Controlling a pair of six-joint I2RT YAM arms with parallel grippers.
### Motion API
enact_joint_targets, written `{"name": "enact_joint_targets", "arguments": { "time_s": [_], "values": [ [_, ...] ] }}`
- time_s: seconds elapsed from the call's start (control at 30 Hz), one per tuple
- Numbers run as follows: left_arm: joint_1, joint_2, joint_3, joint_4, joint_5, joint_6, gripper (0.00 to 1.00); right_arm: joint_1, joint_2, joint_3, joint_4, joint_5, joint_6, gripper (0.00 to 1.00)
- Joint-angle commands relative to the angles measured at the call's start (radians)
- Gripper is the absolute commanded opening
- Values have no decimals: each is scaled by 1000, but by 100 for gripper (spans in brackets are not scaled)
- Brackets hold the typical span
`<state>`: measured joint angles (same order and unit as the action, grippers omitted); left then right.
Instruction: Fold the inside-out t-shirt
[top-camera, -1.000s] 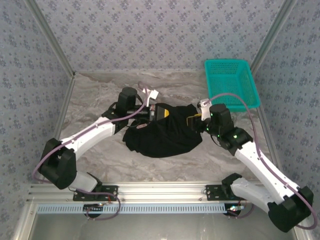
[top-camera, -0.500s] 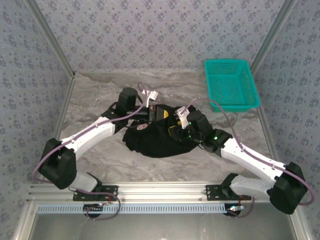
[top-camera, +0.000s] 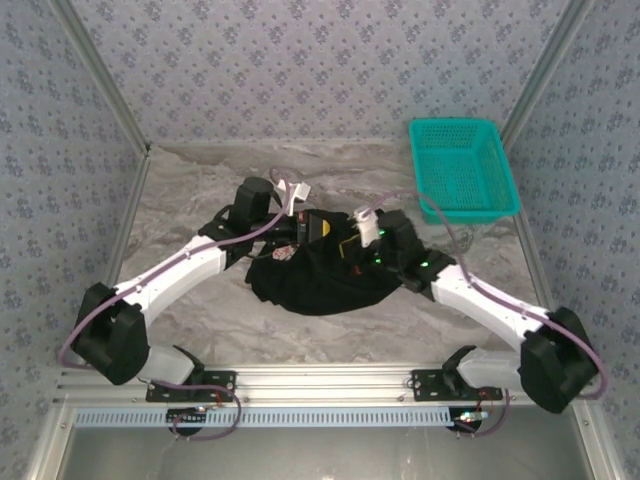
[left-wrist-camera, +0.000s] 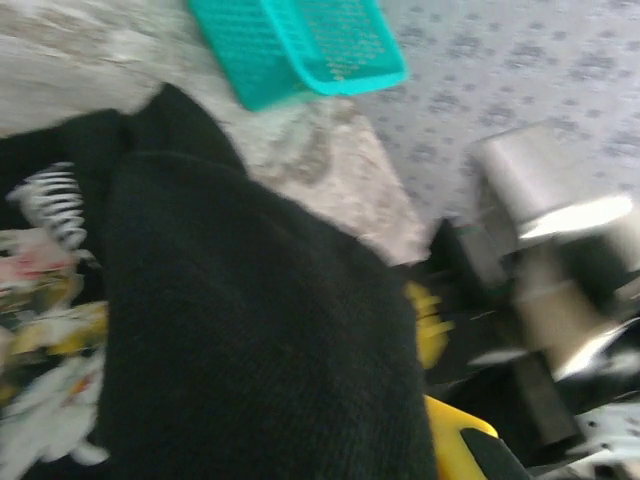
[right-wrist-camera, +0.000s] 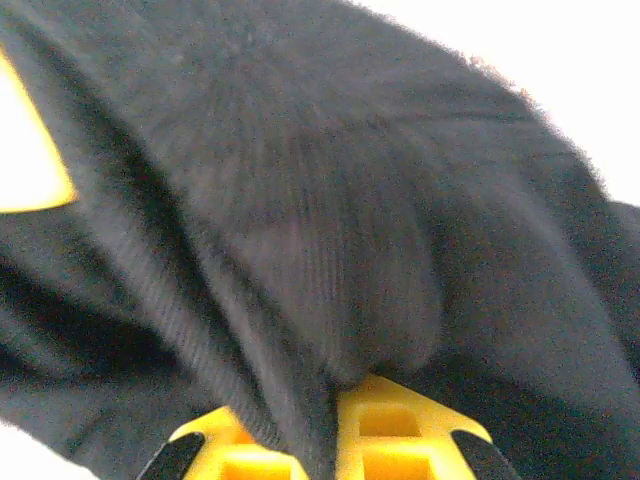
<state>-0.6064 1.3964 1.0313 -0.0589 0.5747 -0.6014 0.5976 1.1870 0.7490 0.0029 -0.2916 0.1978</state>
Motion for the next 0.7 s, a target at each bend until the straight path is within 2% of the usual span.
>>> {"name": "enact_joint_targets", "arguments": {
  "time_s": [0.0,0.1,0.2,0.33,0.4,0.47,0.53,0.63,0.67],
  "values": [
    [26,-12,25,-137,-227,79,8,-126,-93,-44,124,-450,132,0],
    [27,19,39,-180,-352,113,19,-181,-91,-94,339,-630,312,0],
    [20,20,42,-189,-394,136,40,-217,-72,-119,495,-681,438,0],
    [-27,-40,24,-198,-421,199,58,-231,-64,-99,483,-664,458,0],
    [-74,-86,9,-213,-479,256,65,-232,-61,-90,459,-657,440,0],
    [-114,-135,-19,-206,-534,315,68,-231,-59,-88,454,-654,440,0],
    [-136,-183,-57,-168,-539,354,68,-231,-61,-82,440,-638,440,0],
    [-146,-226,-94,-95,-441,365,65,-227,-63,-70,413,-620,439,0],
    [-148,-223,-89,-86,-387,368,61,-227,-63,-64,404,-616,440,0]
  ]
}}
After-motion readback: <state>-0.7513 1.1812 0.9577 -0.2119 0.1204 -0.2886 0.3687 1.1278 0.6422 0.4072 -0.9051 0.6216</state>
